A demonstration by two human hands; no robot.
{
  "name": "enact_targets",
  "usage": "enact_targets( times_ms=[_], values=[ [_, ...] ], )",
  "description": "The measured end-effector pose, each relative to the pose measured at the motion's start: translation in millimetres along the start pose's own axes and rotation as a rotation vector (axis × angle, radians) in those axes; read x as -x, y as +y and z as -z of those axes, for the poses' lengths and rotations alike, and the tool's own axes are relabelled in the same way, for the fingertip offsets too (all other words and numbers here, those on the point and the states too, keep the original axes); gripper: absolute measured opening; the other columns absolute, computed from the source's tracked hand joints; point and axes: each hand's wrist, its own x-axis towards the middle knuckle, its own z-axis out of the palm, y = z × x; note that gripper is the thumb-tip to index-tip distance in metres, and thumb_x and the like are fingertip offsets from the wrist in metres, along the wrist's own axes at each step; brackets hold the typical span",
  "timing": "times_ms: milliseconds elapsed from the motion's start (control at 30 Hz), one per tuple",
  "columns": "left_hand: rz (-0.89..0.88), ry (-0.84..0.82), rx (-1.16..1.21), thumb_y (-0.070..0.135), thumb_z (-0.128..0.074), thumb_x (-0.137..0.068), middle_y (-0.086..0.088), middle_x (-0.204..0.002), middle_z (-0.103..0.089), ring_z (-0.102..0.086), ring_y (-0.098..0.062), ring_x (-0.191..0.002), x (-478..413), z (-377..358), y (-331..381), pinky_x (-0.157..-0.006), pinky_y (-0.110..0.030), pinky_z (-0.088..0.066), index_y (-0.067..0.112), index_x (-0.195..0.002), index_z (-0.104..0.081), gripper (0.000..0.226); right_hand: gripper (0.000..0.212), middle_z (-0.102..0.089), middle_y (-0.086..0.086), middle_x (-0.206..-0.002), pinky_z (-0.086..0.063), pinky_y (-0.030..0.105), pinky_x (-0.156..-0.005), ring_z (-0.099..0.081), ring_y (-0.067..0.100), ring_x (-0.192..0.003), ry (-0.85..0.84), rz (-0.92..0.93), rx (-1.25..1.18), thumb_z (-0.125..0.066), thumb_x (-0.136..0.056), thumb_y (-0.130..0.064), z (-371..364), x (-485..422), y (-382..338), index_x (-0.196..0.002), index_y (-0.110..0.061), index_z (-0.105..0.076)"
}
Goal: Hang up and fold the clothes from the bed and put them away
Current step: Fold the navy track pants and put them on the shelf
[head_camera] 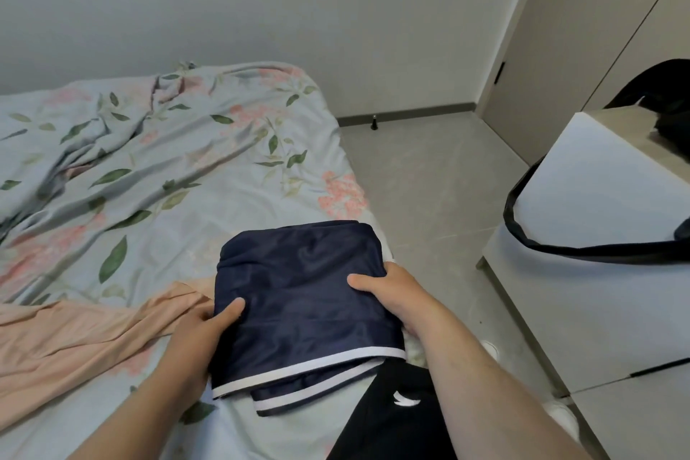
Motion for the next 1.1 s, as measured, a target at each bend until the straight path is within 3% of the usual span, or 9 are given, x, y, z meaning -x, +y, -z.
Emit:
enact_targets(
  times_ms=[67,200,300,500,633,733,833,933,1100],
  values=[
    [0.123,-0.117,0.061,0.022,-0.07,-0.089,-0.014,-0.112,-0.073,-0.071,-0.033,-0.102,-3.9,2.9,8.6,-0.087,-0.045,-0.054,0.007,-0.113,-0.071,0.029,0.054,-0.078,-0.005,-0.094,-0.059,0.029,-0.068,-0.076,0.016,-0.084,-0.074,-0.063,-0.084,-0.08,-0.064,-0.04,2.9,3.3,-1.7,-0.112,-0.021,-0.067],
    [0.176,-0.2,0.041,0.02,-0.073,-0.085,-0.015,-0.116,-0.072,-0.07,-0.034,-0.105,-6.3,6.2,13.7,-0.091,-0.047,-0.052,0.009,-0.117,-0.07,0.034,0.061,-0.077,0.005,-0.105,-0.059,0.043,-0.089,-0.074,0.026,-0.095,-0.071,-0.116,-0.163,-0.078,-0.063,-0.032,0.8,7.5,-0.3,-0.119,-0.015,-0.065],
    [0.182,-0.206,0.041,0.017,-0.071,-0.085,-0.016,-0.115,-0.072,-0.07,-0.036,-0.103,-0.9,7.0,15.3,-0.09,-0.048,-0.053,0.007,-0.119,-0.068,0.036,0.053,-0.077,0.005,-0.103,-0.06,0.042,-0.087,-0.075,0.025,-0.093,-0.062,-0.067,-0.203,-0.076,-0.066,-0.031,-1.7,19.6,-3.7,-0.116,-0.016,-0.067],
    [0.048,-0.147,0.032,0.011,-0.067,-0.088,-0.02,-0.092,-0.075,-0.074,-0.035,-0.078,18.5,-8.2,42.2,-0.065,-0.038,-0.056,-0.001,-0.1,-0.07,0.016,0.044,-0.075,0.011,-0.11,-0.052,0.055,-0.1,-0.072,0.032,-0.103,-0.021,0.001,-0.409,-0.071,-0.077,-0.027,11.9,66.2,-12.1,-0.118,-0.013,-0.069],
    [0.039,-0.343,0.046,0.015,-0.068,-0.084,-0.02,-0.107,-0.073,-0.072,-0.038,-0.096,35.8,-29.2,67.6,-0.086,-0.048,-0.054,0.002,-0.113,-0.067,0.032,0.052,-0.072,0.012,-0.118,-0.047,0.057,-0.105,-0.068,0.034,-0.112,0.045,0.053,-0.509,-0.073,-0.072,-0.03,38.7,115.6,-9.4,-0.122,-0.016,-0.067],
    [0.004,-0.471,0.07,0.017,-0.07,-0.076,-0.017,-0.112,-0.072,-0.07,-0.038,-0.101,52.4,-59.5,84.4,-0.093,-0.051,-0.051,0.007,-0.115,-0.068,0.041,0.049,-0.072,0.014,-0.119,-0.047,0.058,-0.105,-0.067,0.036,-0.112,0.111,0.124,-0.576,-0.074,-0.068,-0.026,65.9,153.9,-11.2,-0.117,-0.019,-0.071],
    [-0.069,-0.553,0.079,0.014,-0.068,-0.079,-0.012,-0.114,-0.073,-0.07,-0.034,-0.104,67.9,-95.6,98.8,-0.095,-0.051,-0.05,0.017,-0.108,-0.073,0.03,0.041,-0.071,0.014,-0.12,-0.047,0.058,-0.104,-0.068,0.035,-0.112,0.171,0.205,-0.612,-0.072,-0.072,-0.023,94.4,185.4,-17.1,-0.113,-0.02,-0.073],
    [-0.12,-0.599,0.065,0.013,-0.066,-0.086,-0.01,-0.117,-0.072,-0.07,-0.031,-0.106,73.8,-132.4,110.1,-0.098,-0.052,-0.049,0.018,-0.114,-0.07,0.029,0.045,-0.071,0.013,-0.122,-0.045,0.06,-0.106,-0.067,0.035,-0.113,0.241,0.23,-0.625,-0.074,-0.071,-0.025,126.6,202.8,-19.7,-0.116,-0.02,-0.072],
    [-0.19,-0.62,0.032,0.012,-0.065,-0.089,-0.006,-0.112,-0.074,-0.072,-0.026,-0.1,68.2,-194.4,125.8,-0.087,-0.045,-0.053,0.023,-0.102,-0.074,0.02,0.05,-0.071,0.013,-0.12,-0.047,0.06,-0.104,-0.068,0.036,-0.111,0.327,0.271,-0.602,-0.077,-0.068,-0.027,181.3,201.4,-26.5,-0.117,-0.016,-0.071]
  ],
)
